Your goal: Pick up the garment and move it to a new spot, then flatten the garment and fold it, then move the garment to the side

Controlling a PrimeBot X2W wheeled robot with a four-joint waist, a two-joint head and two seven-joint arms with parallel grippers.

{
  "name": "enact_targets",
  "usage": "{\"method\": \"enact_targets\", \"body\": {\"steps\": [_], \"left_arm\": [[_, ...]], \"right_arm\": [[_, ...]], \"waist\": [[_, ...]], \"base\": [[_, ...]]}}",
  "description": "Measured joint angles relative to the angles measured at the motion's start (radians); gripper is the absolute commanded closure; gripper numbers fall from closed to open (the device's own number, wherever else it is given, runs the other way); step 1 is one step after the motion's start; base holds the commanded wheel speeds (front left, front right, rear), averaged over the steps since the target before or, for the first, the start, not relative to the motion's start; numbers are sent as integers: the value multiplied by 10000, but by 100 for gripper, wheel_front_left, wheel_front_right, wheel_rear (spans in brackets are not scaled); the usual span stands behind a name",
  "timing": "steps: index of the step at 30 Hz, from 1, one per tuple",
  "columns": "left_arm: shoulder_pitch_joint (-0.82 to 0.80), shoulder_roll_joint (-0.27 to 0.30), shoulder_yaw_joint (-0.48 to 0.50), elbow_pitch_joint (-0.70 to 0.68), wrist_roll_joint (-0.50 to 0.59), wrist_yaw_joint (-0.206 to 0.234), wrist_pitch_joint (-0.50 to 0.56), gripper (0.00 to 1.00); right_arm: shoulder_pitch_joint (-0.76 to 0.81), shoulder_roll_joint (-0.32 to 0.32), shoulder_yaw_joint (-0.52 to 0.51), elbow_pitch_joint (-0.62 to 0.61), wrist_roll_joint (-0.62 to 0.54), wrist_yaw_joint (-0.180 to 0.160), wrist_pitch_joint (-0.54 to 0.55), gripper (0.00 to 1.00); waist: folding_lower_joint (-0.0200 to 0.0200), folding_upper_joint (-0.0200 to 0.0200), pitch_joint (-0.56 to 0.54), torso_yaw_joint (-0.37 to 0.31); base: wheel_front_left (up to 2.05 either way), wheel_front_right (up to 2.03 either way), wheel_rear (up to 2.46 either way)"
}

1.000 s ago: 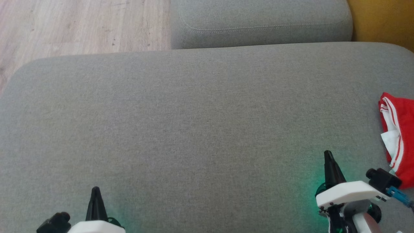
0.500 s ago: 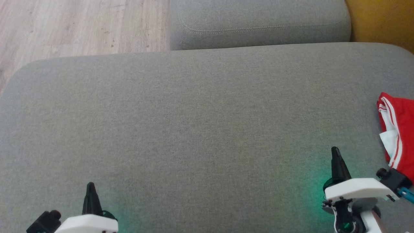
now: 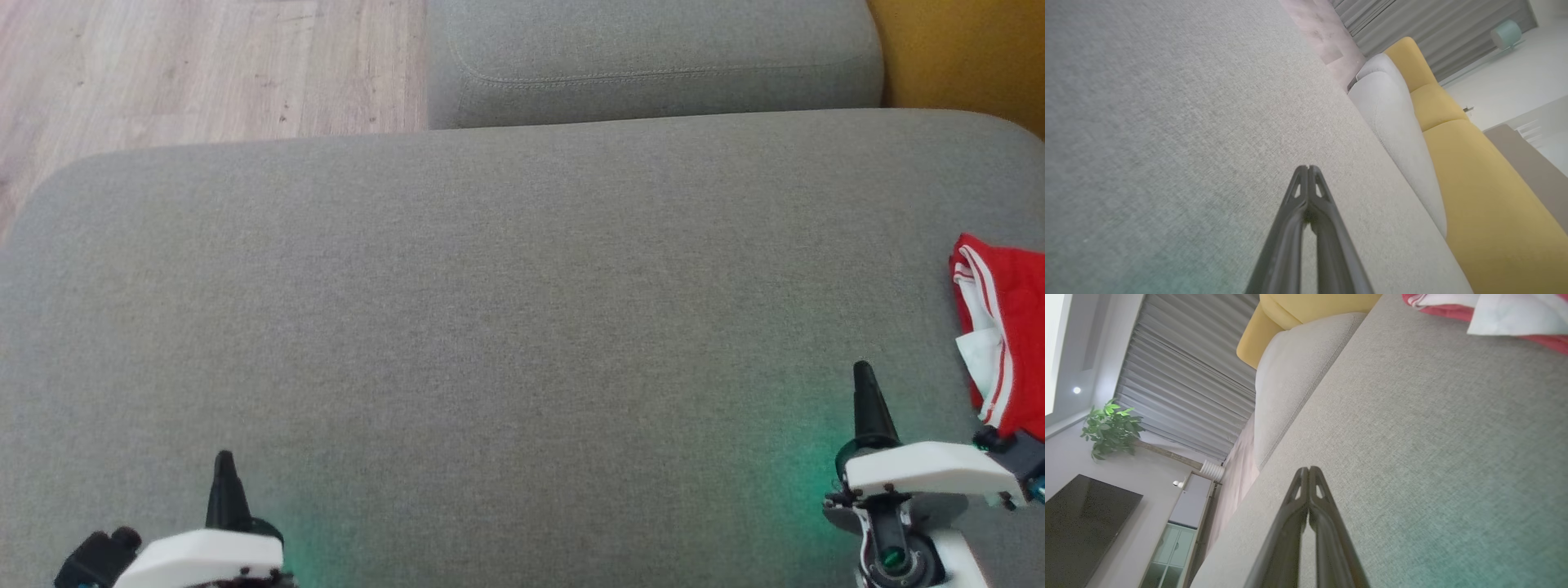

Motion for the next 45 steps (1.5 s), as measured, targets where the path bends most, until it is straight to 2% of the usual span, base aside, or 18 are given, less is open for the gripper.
{"method": "enact_targets", "body": {"steps": [45], "left_arm": [[-530, -12, 604, -631, -4980, -445, 1241, 100]], "right_arm": [[33, 15, -938, -1252, 4980, 0, 1233, 100]], "waist": [[0, 0, -130, -105]], "base": [[0, 0, 0]]}}
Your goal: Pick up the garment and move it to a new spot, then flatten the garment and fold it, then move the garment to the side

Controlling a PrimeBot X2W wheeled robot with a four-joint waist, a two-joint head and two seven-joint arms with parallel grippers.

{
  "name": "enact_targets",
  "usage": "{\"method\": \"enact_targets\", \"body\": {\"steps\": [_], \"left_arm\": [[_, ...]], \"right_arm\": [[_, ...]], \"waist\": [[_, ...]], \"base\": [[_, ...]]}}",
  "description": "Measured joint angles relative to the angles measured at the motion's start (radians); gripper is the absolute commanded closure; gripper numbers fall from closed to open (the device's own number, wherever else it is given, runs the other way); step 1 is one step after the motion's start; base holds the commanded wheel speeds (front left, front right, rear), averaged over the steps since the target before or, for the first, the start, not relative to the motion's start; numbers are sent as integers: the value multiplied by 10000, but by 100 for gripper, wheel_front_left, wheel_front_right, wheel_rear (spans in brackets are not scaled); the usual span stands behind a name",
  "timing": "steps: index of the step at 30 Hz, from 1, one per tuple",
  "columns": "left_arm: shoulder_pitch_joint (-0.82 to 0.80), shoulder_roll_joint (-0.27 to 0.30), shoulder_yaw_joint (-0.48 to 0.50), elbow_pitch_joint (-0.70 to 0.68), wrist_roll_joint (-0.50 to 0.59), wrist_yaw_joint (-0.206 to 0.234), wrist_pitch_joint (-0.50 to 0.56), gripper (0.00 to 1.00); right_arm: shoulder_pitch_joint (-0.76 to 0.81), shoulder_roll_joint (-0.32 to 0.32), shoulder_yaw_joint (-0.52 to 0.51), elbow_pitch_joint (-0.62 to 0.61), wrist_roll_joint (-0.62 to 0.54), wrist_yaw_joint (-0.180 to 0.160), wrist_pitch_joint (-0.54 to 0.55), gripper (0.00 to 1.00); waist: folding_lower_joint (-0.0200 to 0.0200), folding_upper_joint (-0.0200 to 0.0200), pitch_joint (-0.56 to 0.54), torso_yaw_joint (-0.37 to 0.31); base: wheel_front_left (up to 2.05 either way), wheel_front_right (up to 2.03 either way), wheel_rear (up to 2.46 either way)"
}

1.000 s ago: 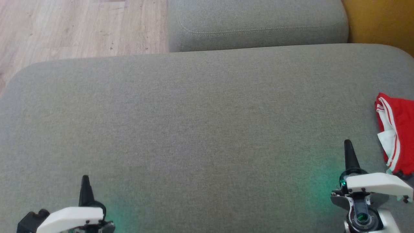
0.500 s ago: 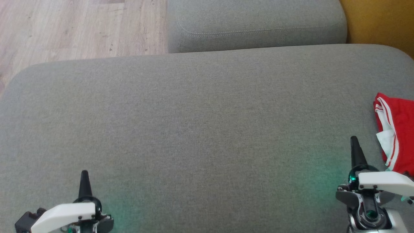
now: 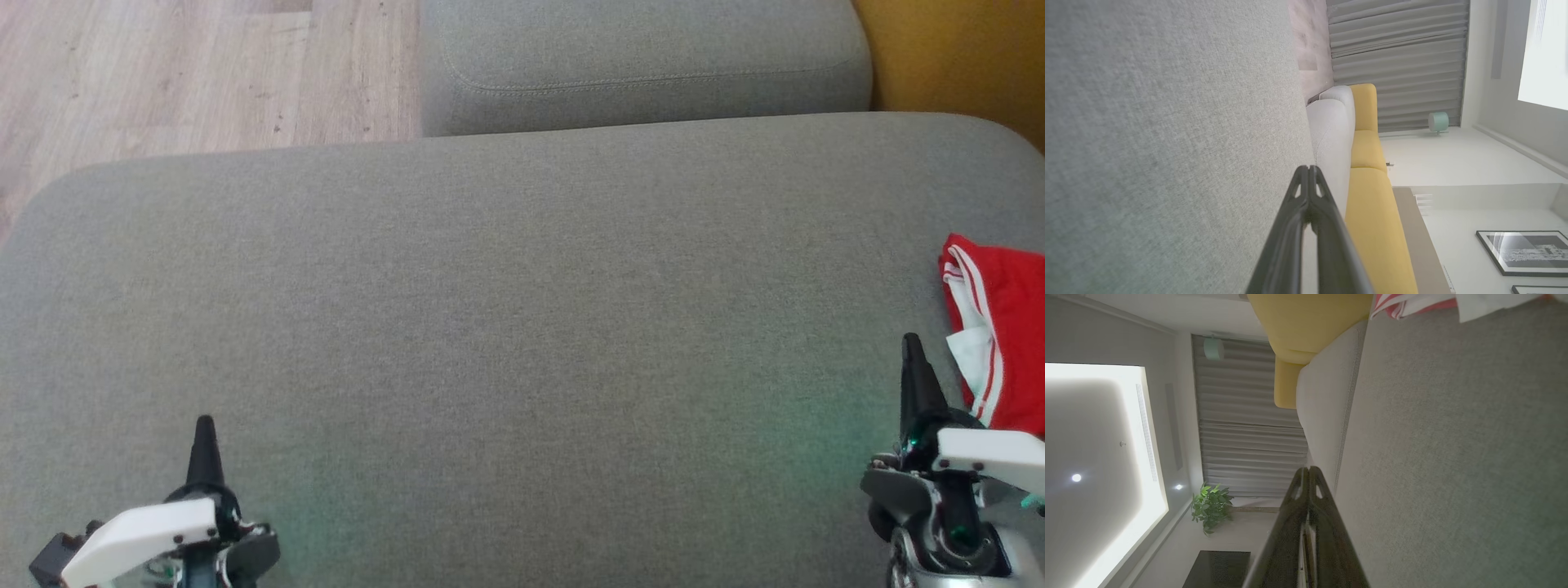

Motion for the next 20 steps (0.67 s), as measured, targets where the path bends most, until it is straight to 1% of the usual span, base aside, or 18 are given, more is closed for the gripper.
{"method": "enact_targets", "body": {"steps": [11, 20], "left_arm": [[-170, -2, 75, -150, -1202, -159, 268, 100], [-209, -4, 82, -163, -1208, -161, 268, 100]], "right_arm": [[8, 4, -253, -290, 1195, 0, 347, 100], [11, 4, -257, -301, 1220, -2, 353, 100]], "waist": [[0, 0, -29, -23], [0, 0, -30, -24]], "base": [[0, 0, 0], [0, 0, 0]]}}
